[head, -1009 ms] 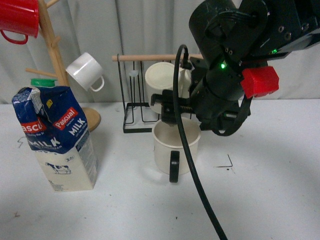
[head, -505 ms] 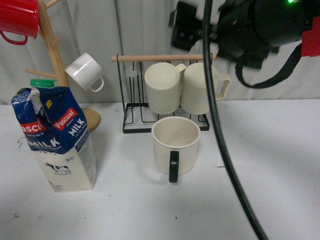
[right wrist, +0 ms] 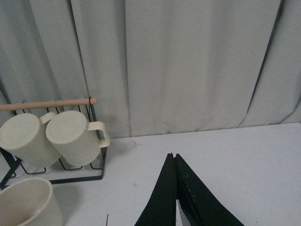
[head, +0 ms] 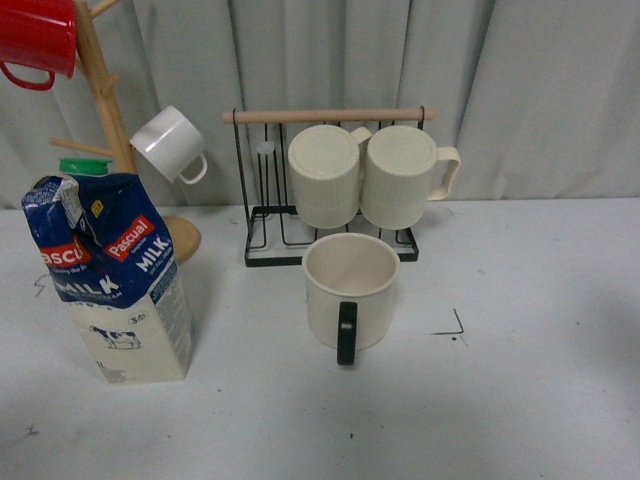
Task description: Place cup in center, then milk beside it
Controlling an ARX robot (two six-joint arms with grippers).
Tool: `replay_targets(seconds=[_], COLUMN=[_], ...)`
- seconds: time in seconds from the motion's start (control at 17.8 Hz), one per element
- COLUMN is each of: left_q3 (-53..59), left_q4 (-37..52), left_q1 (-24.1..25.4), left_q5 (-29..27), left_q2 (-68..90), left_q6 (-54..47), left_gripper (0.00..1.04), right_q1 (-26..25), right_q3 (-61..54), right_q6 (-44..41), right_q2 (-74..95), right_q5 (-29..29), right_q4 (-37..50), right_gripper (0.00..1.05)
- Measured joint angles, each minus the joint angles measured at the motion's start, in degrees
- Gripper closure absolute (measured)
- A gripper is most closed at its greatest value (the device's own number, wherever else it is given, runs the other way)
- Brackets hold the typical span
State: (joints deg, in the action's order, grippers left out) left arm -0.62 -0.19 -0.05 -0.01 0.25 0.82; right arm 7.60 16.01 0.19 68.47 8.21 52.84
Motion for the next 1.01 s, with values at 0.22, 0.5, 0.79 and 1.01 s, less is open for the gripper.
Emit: replay_targets(seconds=[0.22, 0.5, 0.79, 1.01], left_q3=[0.00, 0.00, 0.00, 0.00], left_q4=[0.00, 0.00, -0.02, -0.02], left_q1=[0.00, 0.00, 0.00, 0.00], left_q5=[0.00, 0.00, 0.00, 0.00], left_q2=[0.00, 0.00, 0.00, 0.00], left_q6=[0.00, 0.00, 0.00, 0.00], left_gripper=[0.07, 0.07, 0.07, 0.07], right_q1=[-2.60, -7.87, -7.87, -7.87], right_q3=[-7.34, -13.75, -15.30, -15.34], right_q6=[-0.02, -0.04, -0.04, -0.04], right_q2=[-9.77, -19.56, -33.81, -43.17], right_q5=[-3.06, -8.04, -8.04, -8.04], right_q4=[-3.39, -6.58, -19.06, -27.87], right_gripper=[1.03, 1.03, 1.03, 1.03])
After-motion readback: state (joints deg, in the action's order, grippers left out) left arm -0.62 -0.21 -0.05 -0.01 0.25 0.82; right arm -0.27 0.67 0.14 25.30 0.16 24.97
